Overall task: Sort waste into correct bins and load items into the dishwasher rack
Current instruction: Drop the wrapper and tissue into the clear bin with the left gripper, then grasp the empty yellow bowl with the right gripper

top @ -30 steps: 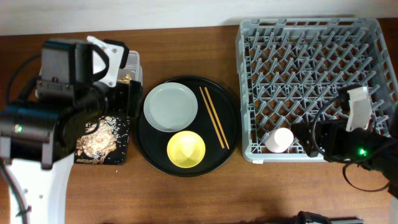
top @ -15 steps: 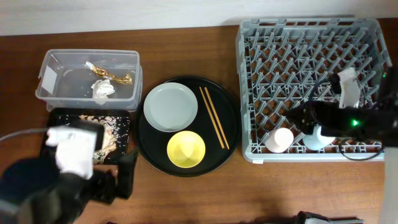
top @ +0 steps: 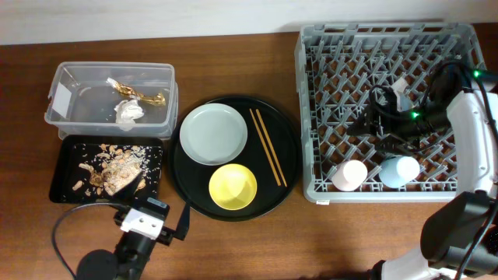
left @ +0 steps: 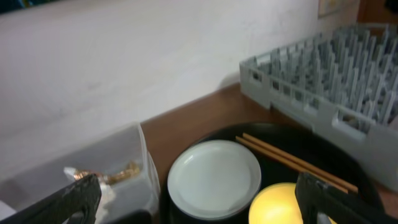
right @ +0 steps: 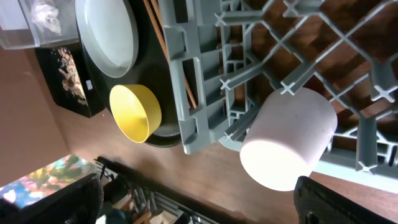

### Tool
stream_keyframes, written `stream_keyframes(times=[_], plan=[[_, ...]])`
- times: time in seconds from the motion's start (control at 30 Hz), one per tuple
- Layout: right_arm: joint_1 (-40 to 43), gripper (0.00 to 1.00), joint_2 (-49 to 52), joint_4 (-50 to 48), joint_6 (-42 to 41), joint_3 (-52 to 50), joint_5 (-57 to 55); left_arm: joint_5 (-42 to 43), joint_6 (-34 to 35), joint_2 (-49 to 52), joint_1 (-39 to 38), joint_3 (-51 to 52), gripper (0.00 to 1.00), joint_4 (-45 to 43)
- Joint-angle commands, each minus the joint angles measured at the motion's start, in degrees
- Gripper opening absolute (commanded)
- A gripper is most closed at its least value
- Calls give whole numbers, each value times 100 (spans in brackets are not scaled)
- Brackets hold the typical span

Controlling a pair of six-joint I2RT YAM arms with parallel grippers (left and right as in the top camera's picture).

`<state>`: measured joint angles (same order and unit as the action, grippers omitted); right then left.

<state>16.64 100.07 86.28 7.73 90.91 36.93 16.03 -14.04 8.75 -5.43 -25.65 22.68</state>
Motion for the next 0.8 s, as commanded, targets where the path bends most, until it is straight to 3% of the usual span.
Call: stream_keyframes(times=[0.0,0.2,0.37,0.47,0.53,0.57,0.6,0.63,0.7,0.77], plan=[[20,99,66,22,42,37,-11,227,-101,-833,166,1093,100,-686],[20,99,66,22,42,37,-11,168,-103,-846,186,2529,100,-1969],[20,99,66,13,44,37,-13,160,-103,-841,186,2518,100,-1965],[20,99,66,-623,-756,39,389,160,-103,-841,186,2518,100,-1965],[-184,87,-7,-466,-199,42,1491,160,-103,-841,186,2518,100,-1965],[-811,95,-199,-372,-151,39,798,160,-103,-841,186,2518,100,-1965],[-1711,95,-361,-354,-238,39,-195,160,-103,-841,186,2518,100,-1965],[-3193,91,-382,-562,-1080,37,-1670,160,-103,-841,186,2518,100,-1965],[-4937,91,-254,-1241,-2227,-28,-2935,160,-103,-841,186,2518,100,-1965],[-5939,85,35,-2199,-2839,-350,-3329,162,-103,-841,186,2518,100,-1965]])
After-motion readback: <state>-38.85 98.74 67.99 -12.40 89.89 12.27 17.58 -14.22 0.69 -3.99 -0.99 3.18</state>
